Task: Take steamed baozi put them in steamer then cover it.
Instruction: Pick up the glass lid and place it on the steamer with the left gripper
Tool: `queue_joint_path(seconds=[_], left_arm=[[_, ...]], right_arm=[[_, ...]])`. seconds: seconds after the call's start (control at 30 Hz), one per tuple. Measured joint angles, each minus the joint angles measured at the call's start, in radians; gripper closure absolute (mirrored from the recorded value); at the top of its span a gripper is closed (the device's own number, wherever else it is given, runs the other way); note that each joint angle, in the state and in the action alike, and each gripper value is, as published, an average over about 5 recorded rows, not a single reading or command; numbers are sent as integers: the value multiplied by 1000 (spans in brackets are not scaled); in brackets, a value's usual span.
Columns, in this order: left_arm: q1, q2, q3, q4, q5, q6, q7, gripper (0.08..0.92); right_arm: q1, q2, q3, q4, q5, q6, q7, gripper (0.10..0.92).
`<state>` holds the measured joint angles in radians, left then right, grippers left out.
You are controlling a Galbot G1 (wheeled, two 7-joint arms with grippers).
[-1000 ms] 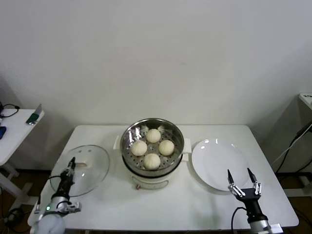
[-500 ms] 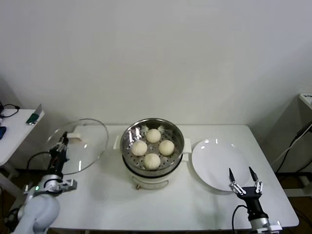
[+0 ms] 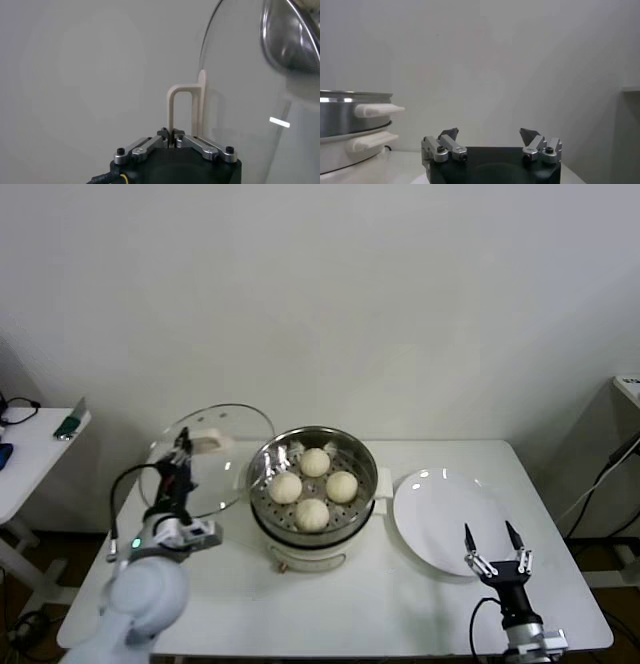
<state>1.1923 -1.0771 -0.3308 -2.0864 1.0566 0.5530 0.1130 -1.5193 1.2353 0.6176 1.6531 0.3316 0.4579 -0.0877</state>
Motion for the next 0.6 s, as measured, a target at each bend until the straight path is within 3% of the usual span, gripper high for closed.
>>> queue_joint_path(seconds=[0.27, 0.6], left_arm=[[-83, -132, 177, 2, 182, 87, 111, 862], [-115, -320, 334, 81, 396, 112, 154, 862]], right_arm=[[19, -9, -1, -16, 2, 10, 7, 203], [25, -22, 1, -26, 12, 26, 10, 203]])
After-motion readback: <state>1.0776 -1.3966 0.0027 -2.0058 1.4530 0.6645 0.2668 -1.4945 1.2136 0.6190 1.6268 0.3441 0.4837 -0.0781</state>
